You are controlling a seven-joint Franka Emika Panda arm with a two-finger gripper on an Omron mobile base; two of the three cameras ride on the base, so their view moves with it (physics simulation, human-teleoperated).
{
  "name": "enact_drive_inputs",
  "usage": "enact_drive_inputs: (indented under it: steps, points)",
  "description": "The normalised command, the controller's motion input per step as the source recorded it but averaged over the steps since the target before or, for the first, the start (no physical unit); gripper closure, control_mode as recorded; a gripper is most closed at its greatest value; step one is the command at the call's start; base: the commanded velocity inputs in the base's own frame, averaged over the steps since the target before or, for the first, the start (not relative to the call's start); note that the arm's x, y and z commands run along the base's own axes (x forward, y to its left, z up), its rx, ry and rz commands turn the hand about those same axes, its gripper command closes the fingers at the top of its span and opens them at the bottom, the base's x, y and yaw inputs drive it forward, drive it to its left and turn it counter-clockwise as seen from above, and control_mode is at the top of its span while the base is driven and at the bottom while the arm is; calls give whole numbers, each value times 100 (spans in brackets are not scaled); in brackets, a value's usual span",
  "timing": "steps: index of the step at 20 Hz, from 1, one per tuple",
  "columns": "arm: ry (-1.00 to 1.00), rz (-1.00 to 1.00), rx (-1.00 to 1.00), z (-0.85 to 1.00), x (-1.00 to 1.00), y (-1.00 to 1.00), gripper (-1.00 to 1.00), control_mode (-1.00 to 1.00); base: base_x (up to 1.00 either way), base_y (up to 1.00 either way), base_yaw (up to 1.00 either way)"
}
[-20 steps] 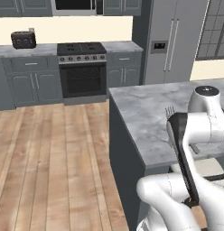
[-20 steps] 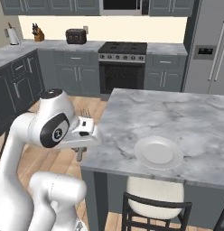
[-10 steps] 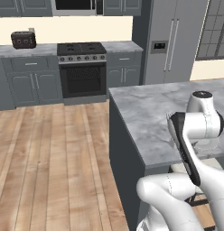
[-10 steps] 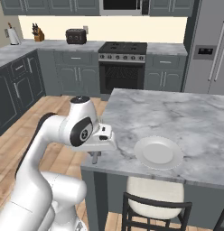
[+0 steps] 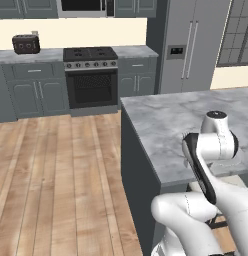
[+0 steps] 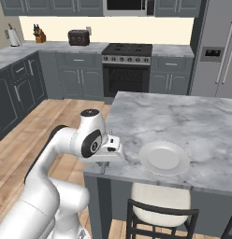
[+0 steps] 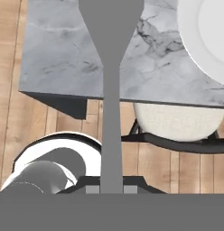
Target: Take the fork and place it on the left side of the plate. Then take the spoon and place it on the right side of the plate. Make sure they're directly next to the plate.
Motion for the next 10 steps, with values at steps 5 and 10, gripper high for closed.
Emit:
enact_drive_inputs:
  steps: [5,10]
  points:
    - [3,-10,0,-23,44,2,100,-100,0,0,0]
    - [6,-10,0,-22,41,0,100,-100,0,0,0]
